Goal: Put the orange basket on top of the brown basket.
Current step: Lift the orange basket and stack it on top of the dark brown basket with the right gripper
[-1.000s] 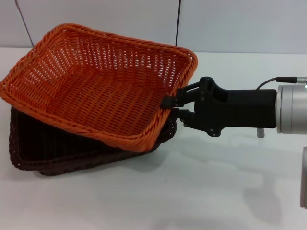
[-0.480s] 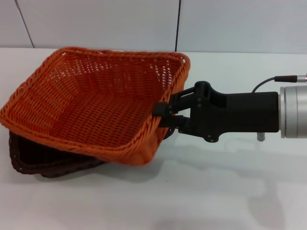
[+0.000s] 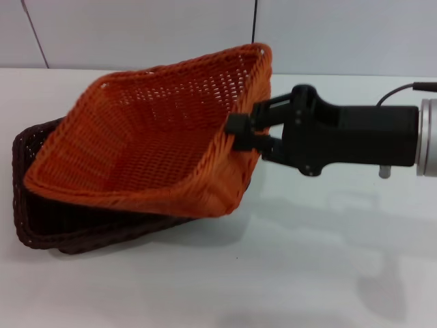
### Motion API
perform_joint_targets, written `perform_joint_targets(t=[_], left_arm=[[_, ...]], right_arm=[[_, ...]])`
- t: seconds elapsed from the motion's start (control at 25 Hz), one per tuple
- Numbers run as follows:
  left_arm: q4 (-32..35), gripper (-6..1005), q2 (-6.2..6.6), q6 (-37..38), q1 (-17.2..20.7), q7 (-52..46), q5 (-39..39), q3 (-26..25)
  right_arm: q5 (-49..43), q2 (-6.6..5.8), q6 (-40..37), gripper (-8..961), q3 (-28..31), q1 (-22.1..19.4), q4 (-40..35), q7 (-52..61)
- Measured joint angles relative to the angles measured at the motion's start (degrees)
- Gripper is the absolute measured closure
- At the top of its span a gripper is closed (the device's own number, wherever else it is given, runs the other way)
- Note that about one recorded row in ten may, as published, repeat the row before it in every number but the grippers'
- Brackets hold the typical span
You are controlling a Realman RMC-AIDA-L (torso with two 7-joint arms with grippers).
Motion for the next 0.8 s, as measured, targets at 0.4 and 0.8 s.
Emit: perform_joint_targets(t=[0.4,0.8], left_arm=[[0.0,474,0.0,0.0,-0.02,-0.18,0.0,-0.03],[0.02,473,0.01,0.06,0.08,-0.52,0.0,-0.38]], right_arm=[[0.77,0.02,-6.88,693,-3.51,-2.93,0.49,0.3],[-1.86,0.16,-10.32,678,-5.94,-5.64,3.85,0.37]])
